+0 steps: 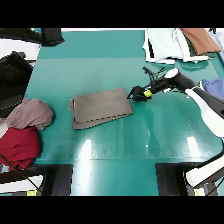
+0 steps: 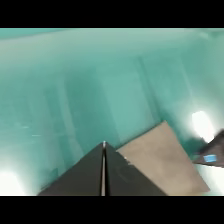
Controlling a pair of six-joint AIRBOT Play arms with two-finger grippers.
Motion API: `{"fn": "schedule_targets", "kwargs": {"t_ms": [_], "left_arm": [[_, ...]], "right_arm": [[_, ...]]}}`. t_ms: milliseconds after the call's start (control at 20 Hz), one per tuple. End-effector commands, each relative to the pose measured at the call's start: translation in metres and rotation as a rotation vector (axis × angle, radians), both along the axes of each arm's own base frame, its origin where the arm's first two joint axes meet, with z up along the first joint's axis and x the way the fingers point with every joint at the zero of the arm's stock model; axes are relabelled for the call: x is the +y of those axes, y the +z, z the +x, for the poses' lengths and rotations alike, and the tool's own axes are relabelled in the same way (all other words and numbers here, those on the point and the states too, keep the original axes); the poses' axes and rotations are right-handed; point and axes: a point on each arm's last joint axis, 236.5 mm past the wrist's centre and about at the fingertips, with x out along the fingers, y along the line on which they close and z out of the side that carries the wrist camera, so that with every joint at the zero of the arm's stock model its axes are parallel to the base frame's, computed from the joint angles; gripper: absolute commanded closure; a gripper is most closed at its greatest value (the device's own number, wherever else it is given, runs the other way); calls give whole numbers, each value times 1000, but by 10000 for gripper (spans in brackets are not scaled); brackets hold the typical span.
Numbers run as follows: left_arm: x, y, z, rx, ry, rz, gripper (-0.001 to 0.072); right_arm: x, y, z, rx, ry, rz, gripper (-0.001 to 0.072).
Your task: Fold the shirts.
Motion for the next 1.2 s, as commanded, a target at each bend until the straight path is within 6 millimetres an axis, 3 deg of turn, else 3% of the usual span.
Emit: {"fn": "schedule_targets", "kwargs": {"t_ms": [0,150,300,350,400,550,650,800,1000,1150], "left_arm": [[-22,-12,-1,19,-47,11,684],[-24,-13,-1,26,-51,-1,684],[-25,-14,-2,33,-53,-1,684],[-25,-14,-2,32,-54,-3,685],[-28,-14,-3,32,-60,-3,685],[-54,-14,-15,28,-119,7,685],[-78,-13,-26,7,-186,24,685],[-101,-12,-39,6,-239,23,684],[-109,-7,-40,-13,-246,5,684],[-110,-2,-36,-32,-235,-13,684]], "right_arm": [[48,-12,-5,71,58,85,139],[93,-20,-15,86,119,124,274],[121,-18,-21,14,188,135,640],[123,-13,-17,-13,196,137,687],[125,-7,-13,-33,197,142,687],[98,33,21,-136,132,149,688],[44,62,47,-227,71,73,687],[-68,109,68,-314,-50,-74,687],[-220,167,73,-411,-313,-196,688],[-314,188,61,-437,-514,-247,687]]}}
